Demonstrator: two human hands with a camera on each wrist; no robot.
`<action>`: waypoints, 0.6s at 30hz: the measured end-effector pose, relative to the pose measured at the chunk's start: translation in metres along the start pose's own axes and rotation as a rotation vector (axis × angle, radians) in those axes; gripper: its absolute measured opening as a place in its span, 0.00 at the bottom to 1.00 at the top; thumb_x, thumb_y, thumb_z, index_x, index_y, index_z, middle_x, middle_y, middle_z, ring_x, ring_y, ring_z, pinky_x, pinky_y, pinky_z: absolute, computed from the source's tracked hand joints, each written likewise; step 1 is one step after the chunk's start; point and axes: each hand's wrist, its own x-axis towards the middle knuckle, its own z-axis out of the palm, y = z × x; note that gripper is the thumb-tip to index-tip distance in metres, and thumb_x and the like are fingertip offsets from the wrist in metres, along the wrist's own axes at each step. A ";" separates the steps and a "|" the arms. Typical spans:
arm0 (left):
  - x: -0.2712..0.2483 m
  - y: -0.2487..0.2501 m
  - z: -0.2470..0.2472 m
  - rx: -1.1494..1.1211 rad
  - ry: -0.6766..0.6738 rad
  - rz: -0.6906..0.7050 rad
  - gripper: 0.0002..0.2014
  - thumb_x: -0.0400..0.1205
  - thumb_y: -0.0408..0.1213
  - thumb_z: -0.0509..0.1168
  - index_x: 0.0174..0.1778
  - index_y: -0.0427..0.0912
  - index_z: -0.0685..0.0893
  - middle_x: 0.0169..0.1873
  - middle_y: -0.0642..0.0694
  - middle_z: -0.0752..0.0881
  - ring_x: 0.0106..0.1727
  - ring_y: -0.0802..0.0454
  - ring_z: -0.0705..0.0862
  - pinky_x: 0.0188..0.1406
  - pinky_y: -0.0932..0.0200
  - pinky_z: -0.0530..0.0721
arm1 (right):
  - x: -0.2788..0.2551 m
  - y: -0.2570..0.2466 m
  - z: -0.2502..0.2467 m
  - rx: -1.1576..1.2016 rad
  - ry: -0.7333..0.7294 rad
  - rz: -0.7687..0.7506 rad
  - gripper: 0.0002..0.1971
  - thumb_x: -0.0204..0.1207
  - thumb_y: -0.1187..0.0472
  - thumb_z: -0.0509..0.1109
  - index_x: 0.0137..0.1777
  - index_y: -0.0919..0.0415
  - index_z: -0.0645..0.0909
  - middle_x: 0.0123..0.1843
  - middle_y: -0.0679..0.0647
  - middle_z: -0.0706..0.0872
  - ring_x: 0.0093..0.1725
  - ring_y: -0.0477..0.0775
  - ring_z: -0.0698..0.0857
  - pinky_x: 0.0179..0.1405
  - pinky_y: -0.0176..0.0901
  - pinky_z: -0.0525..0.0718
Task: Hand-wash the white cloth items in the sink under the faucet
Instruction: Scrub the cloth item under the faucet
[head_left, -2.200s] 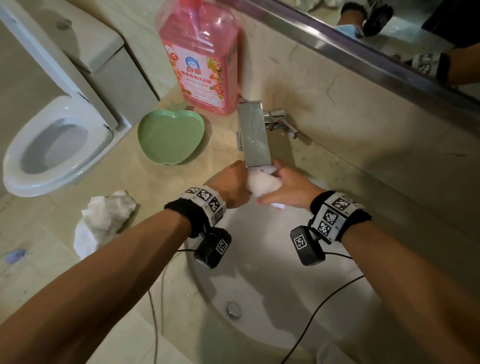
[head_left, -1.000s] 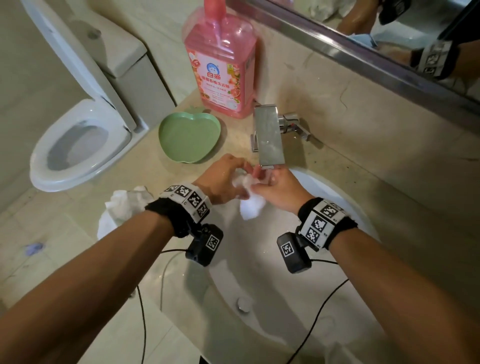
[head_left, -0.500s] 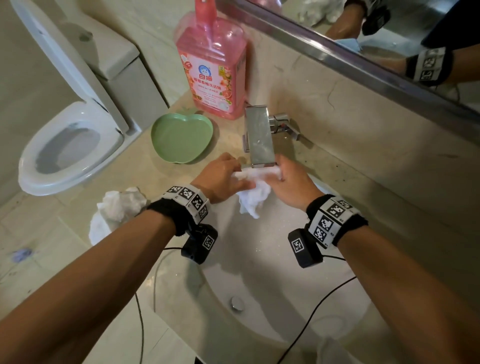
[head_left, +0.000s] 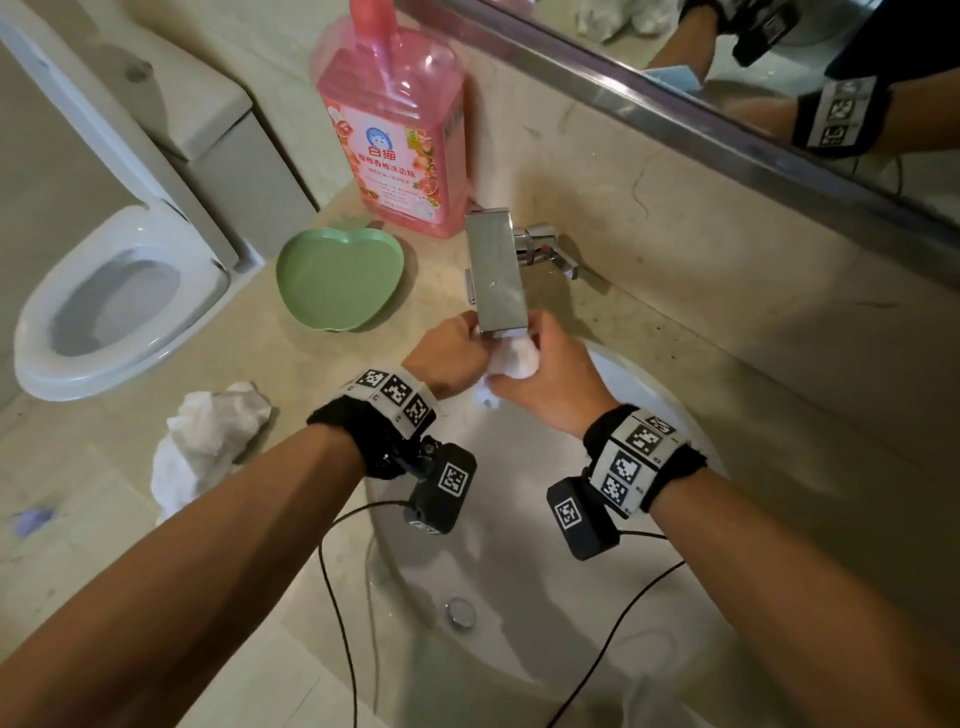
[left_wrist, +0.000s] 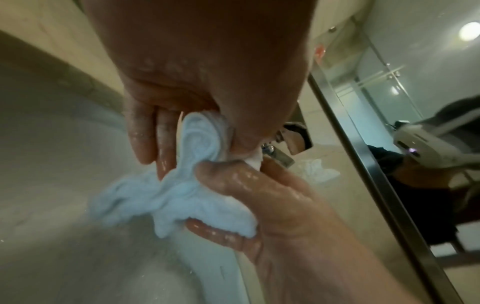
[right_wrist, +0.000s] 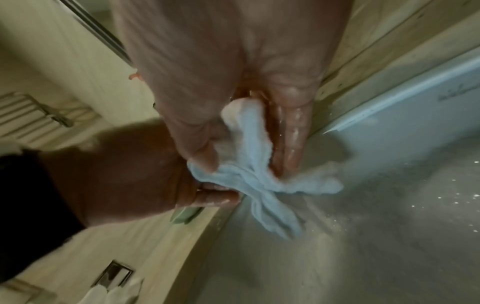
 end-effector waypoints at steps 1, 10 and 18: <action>-0.003 -0.001 -0.001 0.013 -0.052 0.041 0.18 0.89 0.42 0.56 0.74 0.43 0.77 0.65 0.41 0.85 0.62 0.44 0.85 0.65 0.46 0.82 | 0.003 -0.001 0.004 -0.016 -0.044 -0.009 0.35 0.65 0.53 0.84 0.72 0.53 0.74 0.61 0.49 0.88 0.59 0.51 0.86 0.61 0.48 0.85; -0.006 -0.036 -0.018 0.044 -0.043 0.136 0.28 0.74 0.33 0.75 0.68 0.43 0.72 0.62 0.48 0.76 0.63 0.49 0.78 0.61 0.54 0.79 | 0.019 -0.004 0.002 0.234 -0.081 0.031 0.20 0.73 0.73 0.70 0.59 0.51 0.88 0.50 0.51 0.92 0.53 0.56 0.91 0.47 0.55 0.92; 0.021 -0.033 0.003 0.042 -0.294 0.000 0.29 0.68 0.41 0.82 0.65 0.44 0.82 0.54 0.47 0.88 0.56 0.47 0.87 0.59 0.52 0.85 | 0.019 0.010 -0.019 0.321 -0.059 0.005 0.16 0.69 0.79 0.74 0.48 0.57 0.88 0.39 0.45 0.89 0.39 0.45 0.85 0.36 0.38 0.83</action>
